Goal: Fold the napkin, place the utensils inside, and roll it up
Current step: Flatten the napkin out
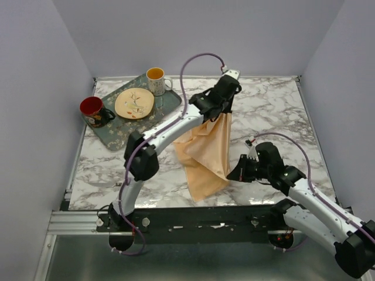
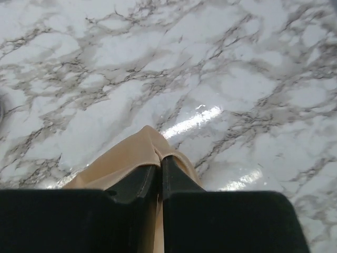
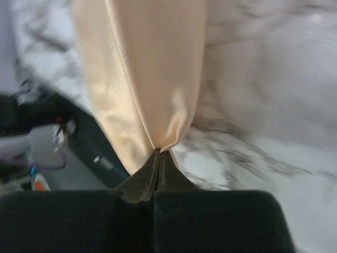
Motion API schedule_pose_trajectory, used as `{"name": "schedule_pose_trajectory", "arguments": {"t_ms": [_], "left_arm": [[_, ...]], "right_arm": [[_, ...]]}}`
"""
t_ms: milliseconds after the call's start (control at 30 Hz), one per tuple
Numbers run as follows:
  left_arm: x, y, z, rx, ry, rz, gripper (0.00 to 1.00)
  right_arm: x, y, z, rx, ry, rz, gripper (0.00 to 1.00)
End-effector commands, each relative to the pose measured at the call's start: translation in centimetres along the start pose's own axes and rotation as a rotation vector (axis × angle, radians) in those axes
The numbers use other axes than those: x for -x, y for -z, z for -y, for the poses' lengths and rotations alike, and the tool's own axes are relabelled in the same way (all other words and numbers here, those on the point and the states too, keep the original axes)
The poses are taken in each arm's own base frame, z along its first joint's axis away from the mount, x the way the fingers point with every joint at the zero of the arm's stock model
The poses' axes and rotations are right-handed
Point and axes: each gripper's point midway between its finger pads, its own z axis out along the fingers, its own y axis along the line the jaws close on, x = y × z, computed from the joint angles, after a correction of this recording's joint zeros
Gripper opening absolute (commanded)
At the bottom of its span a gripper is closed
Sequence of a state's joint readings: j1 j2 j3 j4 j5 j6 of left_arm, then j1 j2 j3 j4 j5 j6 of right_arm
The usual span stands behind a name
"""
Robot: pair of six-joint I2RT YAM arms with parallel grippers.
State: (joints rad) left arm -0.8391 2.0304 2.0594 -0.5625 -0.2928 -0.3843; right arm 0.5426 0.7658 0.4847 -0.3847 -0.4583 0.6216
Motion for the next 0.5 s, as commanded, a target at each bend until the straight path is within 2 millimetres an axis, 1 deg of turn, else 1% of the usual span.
{"name": "schedule_pose_trajectory", "arguments": {"t_ms": [0, 33, 67, 100, 133, 167, 200, 233, 267, 300, 333, 367, 400, 433, 467], "left_arm": [[0.2, -4.3, -0.8, 0.061, -0.043, -0.011, 0.36], [0.8, -3.5, -0.7, 0.047, -0.004, -0.001, 0.60], [1.2, -2.8, -0.8, 0.037, 0.007, 0.005, 0.76], [1.3, -2.1, -0.8, 0.029, 0.003, 0.004, 0.88], [2.8, 0.1, -0.3, -0.014, 0.000, 0.023, 0.99], [3.3, 1.4, -0.3, -0.031, 0.006, 0.032, 0.99], [1.9, 2.0, -0.8, -0.025, 0.000, -0.003, 0.99], [3.6, 5.0, -1.1, -0.044, 0.005, 0.043, 0.99], [3.4, 6.1, -1.3, -0.056, -0.004, 0.040, 0.99], [1.3, 6.3, -2.3, -0.034, -0.024, -0.004, 0.99], [2.4, 8.6, -3.6, -0.023, -0.013, 0.031, 0.99], [2.0, 9.3, -4.6, -0.010, -0.007, 0.024, 0.97], [-0.9, 9.1, -6.2, 0.023, -0.013, -0.035, 0.96], [-0.5, 10.8, -7.2, 0.031, 0.000, -0.012, 0.93], [-1.2, 11.1, -8.6, 0.055, 0.007, -0.021, 0.90]], "right_arm": [[1.5, 2.1, 11.6, -0.566, -0.265, 0.147, 0.10], [2.6, 3.1, 12.2, -0.609, -0.269, 0.173, 0.19], [3.5, 3.9, 13.2, -0.654, -0.284, 0.213, 0.27], [4.7, 4.9, 14.1, -0.683, -0.307, 0.259, 0.34], [6.2, 5.5, 13.6, -0.684, -0.300, 0.299, 0.54], [7.3, 5.9, 13.4, -0.684, -0.290, 0.323, 0.66], [7.8, 5.3, 12.9, -0.652, -0.267, 0.303, 0.71], [8.6, 4.6, 12.1, -0.595, -0.184, 0.275, 0.72], [9.6, 4.2, 10.8, -0.537, -0.158, 0.260, 0.73], [9.1, 2.9, 11.0, -0.540, -0.142, 0.186, 0.73], [9.0, 2.3, 10.6, -0.533, -0.073, 0.138, 0.73], [8.6, 1.7, 10.2, -0.532, -0.049, 0.098, 0.73], [8.4, 1.0, 9.8, -0.541, -0.028, 0.065, 0.73], [7.8, 0.2, 10.0, -0.532, -0.049, 0.038, 0.74], [7.3, -0.3, 10.0, -0.511, -0.070, 0.023, 0.74]]}}
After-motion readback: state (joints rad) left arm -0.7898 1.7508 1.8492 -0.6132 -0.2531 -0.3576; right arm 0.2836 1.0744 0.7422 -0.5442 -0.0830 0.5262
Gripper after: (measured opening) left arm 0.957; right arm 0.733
